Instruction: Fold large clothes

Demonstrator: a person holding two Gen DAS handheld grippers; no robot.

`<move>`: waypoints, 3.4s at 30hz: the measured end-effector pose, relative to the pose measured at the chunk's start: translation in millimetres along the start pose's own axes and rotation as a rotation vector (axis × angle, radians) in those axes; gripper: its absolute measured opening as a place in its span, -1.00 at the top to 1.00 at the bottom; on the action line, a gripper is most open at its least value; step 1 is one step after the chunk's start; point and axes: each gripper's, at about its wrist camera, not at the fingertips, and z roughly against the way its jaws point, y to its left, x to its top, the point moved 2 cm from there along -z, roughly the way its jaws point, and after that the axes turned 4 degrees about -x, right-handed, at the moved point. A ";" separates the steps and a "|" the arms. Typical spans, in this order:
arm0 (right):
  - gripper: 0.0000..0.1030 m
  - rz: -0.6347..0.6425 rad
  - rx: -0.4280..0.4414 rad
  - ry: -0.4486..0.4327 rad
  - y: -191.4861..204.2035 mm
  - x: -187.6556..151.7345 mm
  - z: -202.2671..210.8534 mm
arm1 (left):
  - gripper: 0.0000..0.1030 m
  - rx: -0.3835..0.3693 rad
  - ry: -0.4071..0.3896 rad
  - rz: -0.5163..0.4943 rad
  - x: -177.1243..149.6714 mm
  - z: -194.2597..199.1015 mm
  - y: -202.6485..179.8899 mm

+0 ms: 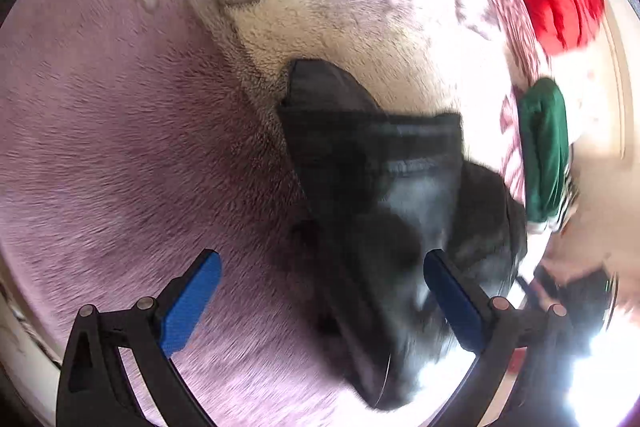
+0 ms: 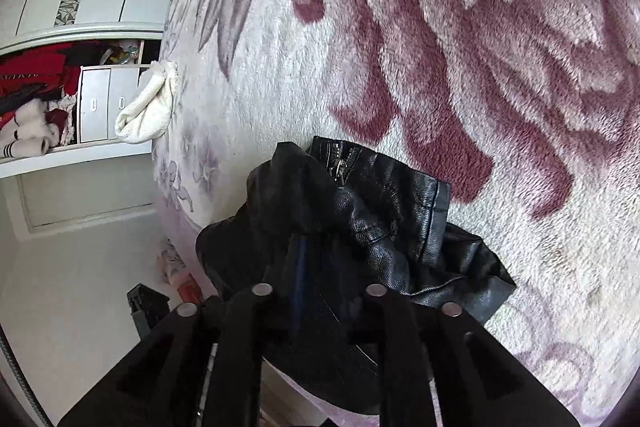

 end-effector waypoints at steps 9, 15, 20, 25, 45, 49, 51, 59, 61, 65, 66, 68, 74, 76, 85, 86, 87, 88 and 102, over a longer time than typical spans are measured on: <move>0.49 0.149 -0.081 0.005 5.7 30.1 -40.2 | 0.38 -0.051 -0.098 -0.023 15.3 -6.3 0.2; 0.76 0.197 -0.201 -0.018 8.9 57.6 -76.9 | 0.38 -0.119 -0.069 0.044 19.4 -14.4 24.0; 0.74 0.147 -0.176 0.045 2.6 68.5 -86.7 | 0.37 -0.120 -0.048 0.047 18.2 -13.7 17.6; -0.24 0.020 0.009 0.049 -18.7 22.6 -13.8 | 0.10 -0.213 0.007 0.031 -6.9 11.6 12.9; -0.81 -0.283 0.527 0.166 -119.4 -83.0 -109.3 | -0.83 -0.364 0.122 0.033 -72.0 -45.8 4.5; -0.85 -0.255 0.521 0.195 -107.1 -75.9 -123.2 | -0.85 -0.398 0.114 0.075 -71.0 -42.8 23.8; -0.85 -0.261 0.511 0.185 -102.2 -73.7 -126.8 | -0.85 -0.412 0.094 0.120 -69.4 -40.9 29.6; -0.23 -0.294 0.504 0.084 -81.2 -73.4 -126.1 | -0.33 -0.346 -0.111 0.074 -72.8 -11.9 24.9; -0.11 -0.293 0.496 0.068 -73.5 -73.5 -121.7 | -0.08 -0.350 -0.128 0.065 -74.3 -5.3 25.1; 0.05 -0.249 0.489 0.057 -51.6 -68.6 -106.3 | 0.04 -0.362 -0.157 0.041 -75.7 15.5 15.2; 0.06 -0.233 0.487 0.054 -44.9 -65.1 -100.2 | 0.04 -0.366 -0.164 0.031 -75.1 20.9 9.6; 0.10 -0.208 0.498 0.051 -34.9 -57.5 -89.8 | 0.05 -0.378 -0.183 0.001 -73.3 33.9 -5.2; 0.14 -0.141 0.523 0.001 -9.7 -17.5 -44.6 | 0.06 -0.426 -0.213 -0.078 -62.4 50.1 -56.8; 0.15 -0.123 0.527 -0.023 -0.7 2.6 -23.5 | 0.06 -0.452 -0.216 -0.098 -55.5 53.9 -80.3; 0.15 -0.077 0.517 -0.134 9.5 137.6 97.5 | 0.05 -0.570 -0.237 -0.197 -21.4 32.1 -221.8; 0.15 -0.070 0.510 -0.144 11.8 153.5 106.0 | 0.05 -0.588 -0.241 -0.203 -15.9 25.1 -242.6; 0.15 -0.063 0.503 -0.156 11.4 177.7 120.0 | 0.05 -0.604 -0.244 -0.201 -10.2 17.5 -259.2; 0.15 -0.057 0.500 -0.164 10.4 201.6 131.0 | 0.05 -0.622 -0.248 -0.202 -6.3 9.6 -275.8; -0.02 -0.061 0.209 0.078 -95.8 458.6 88.1 | 0.03 -0.564 -0.030 -0.215 36.4 -208.7 -332.8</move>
